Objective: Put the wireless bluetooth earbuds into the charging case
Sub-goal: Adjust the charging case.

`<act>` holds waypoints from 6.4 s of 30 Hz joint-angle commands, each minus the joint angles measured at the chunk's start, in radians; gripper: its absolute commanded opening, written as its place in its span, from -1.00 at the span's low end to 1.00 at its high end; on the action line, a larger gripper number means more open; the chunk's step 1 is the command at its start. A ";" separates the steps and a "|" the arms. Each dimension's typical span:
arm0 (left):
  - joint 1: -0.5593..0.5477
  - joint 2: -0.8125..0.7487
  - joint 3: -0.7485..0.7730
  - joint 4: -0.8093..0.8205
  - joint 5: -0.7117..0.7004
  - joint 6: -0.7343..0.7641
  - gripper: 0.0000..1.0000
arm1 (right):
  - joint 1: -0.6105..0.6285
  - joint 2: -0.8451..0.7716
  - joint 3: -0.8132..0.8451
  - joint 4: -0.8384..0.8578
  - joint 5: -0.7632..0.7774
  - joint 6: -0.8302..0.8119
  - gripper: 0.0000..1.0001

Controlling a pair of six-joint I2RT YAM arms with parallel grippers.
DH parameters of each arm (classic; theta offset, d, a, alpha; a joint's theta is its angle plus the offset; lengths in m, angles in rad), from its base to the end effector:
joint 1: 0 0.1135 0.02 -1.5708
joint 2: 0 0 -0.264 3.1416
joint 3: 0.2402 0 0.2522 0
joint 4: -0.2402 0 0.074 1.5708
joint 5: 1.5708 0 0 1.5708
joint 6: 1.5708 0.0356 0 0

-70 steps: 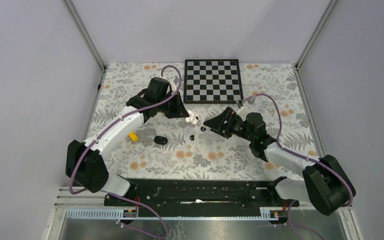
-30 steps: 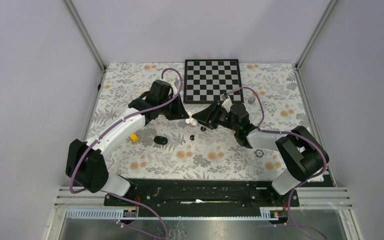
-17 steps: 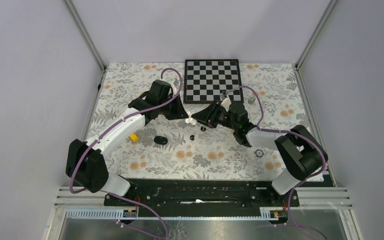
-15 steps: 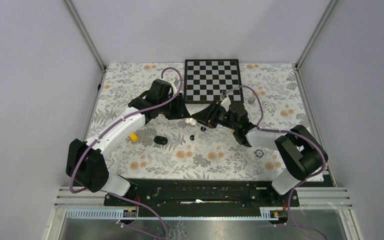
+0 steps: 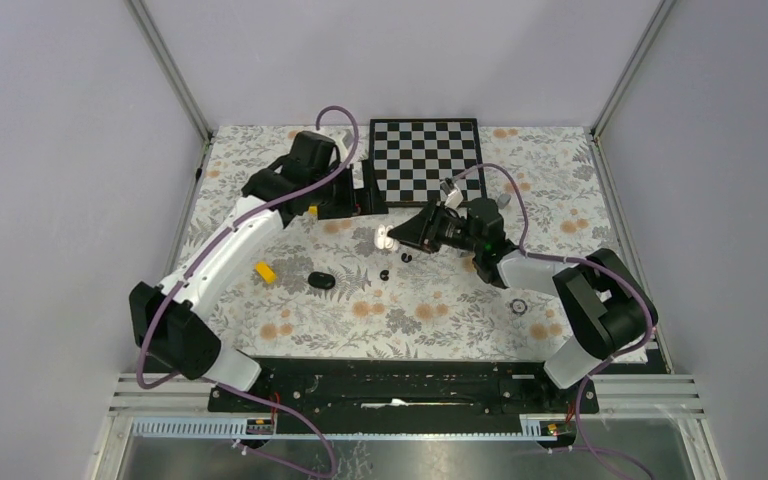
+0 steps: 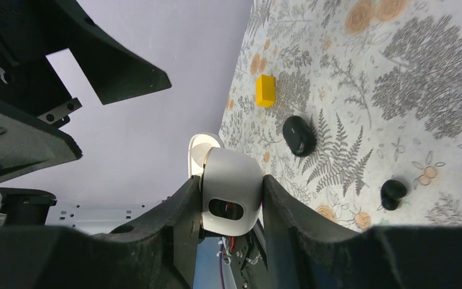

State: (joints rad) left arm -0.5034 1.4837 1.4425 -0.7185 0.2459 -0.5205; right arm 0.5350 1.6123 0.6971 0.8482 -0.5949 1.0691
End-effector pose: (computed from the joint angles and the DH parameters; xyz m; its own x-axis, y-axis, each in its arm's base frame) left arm 0.2787 -0.1634 0.3516 -0.8330 -0.0919 -0.5457 0.2401 0.8284 -0.5060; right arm 0.2747 0.1860 0.2127 -0.8197 0.3583 -0.4469 -0.3839 0.2355 0.8928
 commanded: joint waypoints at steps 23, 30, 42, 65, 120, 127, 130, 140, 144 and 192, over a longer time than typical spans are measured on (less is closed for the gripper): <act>0.095 -0.193 -0.481 0.911 0.597 -0.460 0.98 | -0.202 0.060 -0.067 0.813 -0.414 0.478 -1.00; 0.094 -0.174 -0.498 0.995 0.645 -0.497 0.98 | -0.202 0.065 -0.044 0.812 -0.429 0.486 -1.00; 0.036 -0.100 -0.536 1.132 0.638 -0.582 0.75 | -0.202 0.074 -0.018 0.816 -0.434 0.500 -1.00; 0.022 -0.100 -0.559 1.160 0.626 -0.603 0.06 | -0.202 0.084 -0.013 0.819 -0.432 0.502 -1.00; 0.020 -0.139 -0.551 1.151 0.522 -0.595 -0.20 | -0.202 0.071 -0.027 0.821 -0.433 0.506 -1.00; 0.013 -0.117 -0.547 1.168 0.545 -0.602 -0.17 | -0.202 0.070 -0.022 0.822 -0.433 0.509 -1.00; 0.007 -0.106 -0.542 1.168 0.560 -0.599 -0.17 | -0.202 0.071 -0.021 0.823 -0.430 0.509 -1.00; -0.002 -0.089 -0.547 1.153 0.566 -0.589 -0.16 | -0.201 0.070 -0.018 0.824 -0.431 0.511 -1.00; -0.003 -0.093 -0.546 1.152 0.556 -0.589 -0.25 | -0.201 0.070 -0.021 0.823 -0.431 0.510 -1.00; -0.001 -0.139 -0.606 1.208 0.505 -0.616 -0.21 | -0.202 0.068 -0.030 0.824 -0.434 0.506 -1.00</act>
State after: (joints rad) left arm -0.5026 1.3762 0.8349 0.4633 0.7696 -1.1557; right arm 0.3328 1.7138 0.6632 1.4952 -1.0149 1.5795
